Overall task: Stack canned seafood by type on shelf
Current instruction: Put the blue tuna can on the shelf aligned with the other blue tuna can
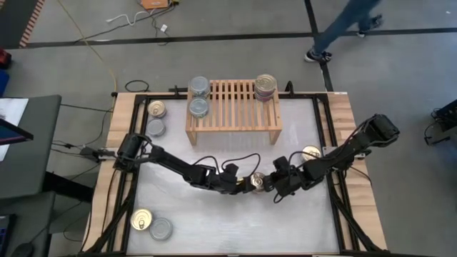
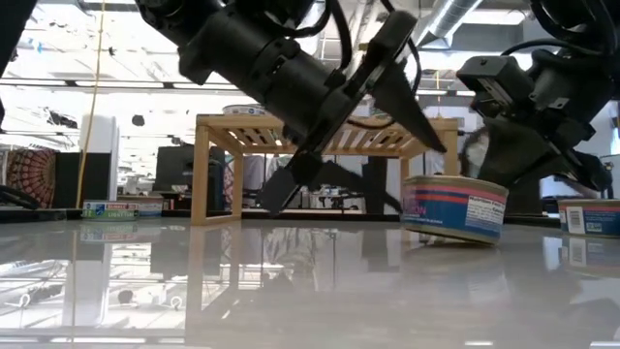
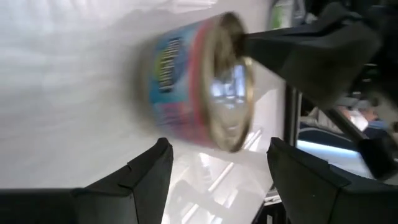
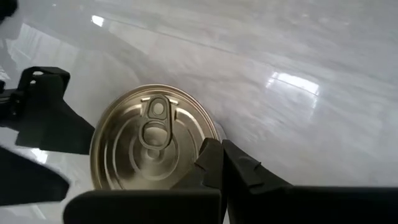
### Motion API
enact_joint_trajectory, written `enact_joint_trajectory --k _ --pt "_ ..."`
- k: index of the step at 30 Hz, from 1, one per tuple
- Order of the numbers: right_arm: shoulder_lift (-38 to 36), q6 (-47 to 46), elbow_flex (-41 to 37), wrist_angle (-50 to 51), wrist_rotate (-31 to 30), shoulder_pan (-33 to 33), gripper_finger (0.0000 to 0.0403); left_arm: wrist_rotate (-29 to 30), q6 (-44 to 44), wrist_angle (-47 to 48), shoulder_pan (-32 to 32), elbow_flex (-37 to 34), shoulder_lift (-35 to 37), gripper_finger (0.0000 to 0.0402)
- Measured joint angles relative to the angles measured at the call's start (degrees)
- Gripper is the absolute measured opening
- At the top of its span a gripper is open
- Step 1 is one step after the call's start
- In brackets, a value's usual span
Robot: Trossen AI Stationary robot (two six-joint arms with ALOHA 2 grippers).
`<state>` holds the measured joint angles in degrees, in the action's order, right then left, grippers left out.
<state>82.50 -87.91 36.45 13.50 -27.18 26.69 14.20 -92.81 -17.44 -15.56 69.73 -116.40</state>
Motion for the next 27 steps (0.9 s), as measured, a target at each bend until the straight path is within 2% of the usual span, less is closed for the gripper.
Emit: enact_joint_trajectory --k 5,10,18,21,27 --pt "-0.1 -0.8 0.0 1.2 -0.1 0.5 0.0023 2.9 -3.1 0.0 -1.7 -1.6 0.0 0.0251" --pt "0.0 -0.8 0.0 1.0 -0.1 0.6 0.0023 6.6 -1.6 -3.3 -1.8 -1.6 0.0 0.0251" --pt "-0.1 -0.8 0.0 2.7 0.1 0.6 0.0023 5.6 -1.8 -3.1 -1.0 -1.6 -0.6 0.0251" --pt "-0.1 -0.7 0.0 2.7 0.3 0.6 0.0023 5.5 -2.0 -5.8 -1.0 -1.6 -2.1 0.0251" --pt "0.0 -0.6 -0.1 2.9 0.7 0.6 0.0023 5.4 -3.4 -20.9 -1.0 -1.3 -7.7 0.0251"
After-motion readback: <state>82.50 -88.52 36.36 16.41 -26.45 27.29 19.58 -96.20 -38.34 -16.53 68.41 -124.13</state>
